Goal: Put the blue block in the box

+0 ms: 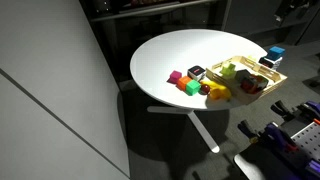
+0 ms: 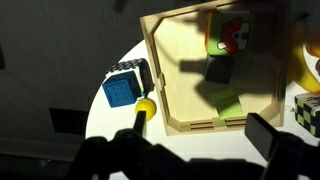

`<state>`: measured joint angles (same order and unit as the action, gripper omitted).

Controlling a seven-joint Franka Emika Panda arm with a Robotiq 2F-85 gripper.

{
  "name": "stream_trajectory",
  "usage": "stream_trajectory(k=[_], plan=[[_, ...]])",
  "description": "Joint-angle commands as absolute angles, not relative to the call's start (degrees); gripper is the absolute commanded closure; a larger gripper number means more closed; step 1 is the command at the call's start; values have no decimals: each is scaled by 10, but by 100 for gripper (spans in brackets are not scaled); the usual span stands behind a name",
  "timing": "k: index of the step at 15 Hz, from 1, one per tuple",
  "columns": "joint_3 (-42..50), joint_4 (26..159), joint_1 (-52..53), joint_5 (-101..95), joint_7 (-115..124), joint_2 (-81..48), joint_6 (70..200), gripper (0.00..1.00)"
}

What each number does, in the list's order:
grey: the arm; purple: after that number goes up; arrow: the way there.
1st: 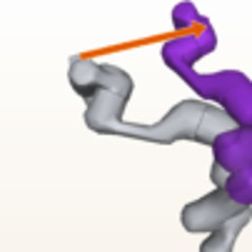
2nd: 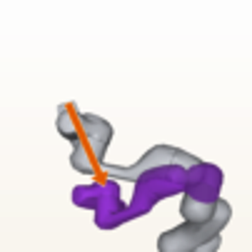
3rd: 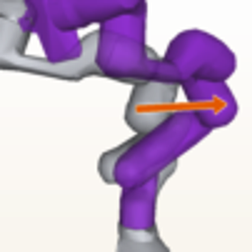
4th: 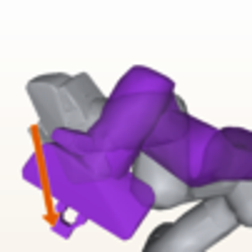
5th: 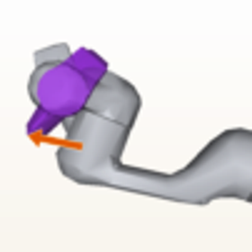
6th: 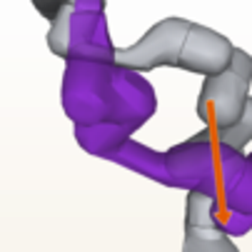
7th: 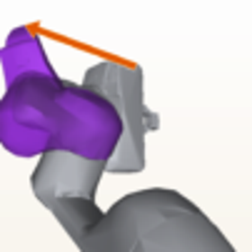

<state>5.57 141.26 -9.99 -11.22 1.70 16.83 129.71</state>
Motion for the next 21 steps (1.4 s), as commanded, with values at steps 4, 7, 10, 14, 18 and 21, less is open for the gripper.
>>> stream_trajectory(k=[4, 7, 10, 14, 18, 21], plan=[[59, 1411, -97, -113, 18, 169, 1296, 0], [60, 1404, -100, -117, 19, 164, 1304, 0], [66, 1386, -101, -111, 19, 143, 1311, 0], [74, 1354, -102, -107, 20, 98, 1334, 0], [87, 1311, -103, -96, 12, 44, 1332, 0], [98, 1274, -106, -79, 0, 4, 1317, 0]])
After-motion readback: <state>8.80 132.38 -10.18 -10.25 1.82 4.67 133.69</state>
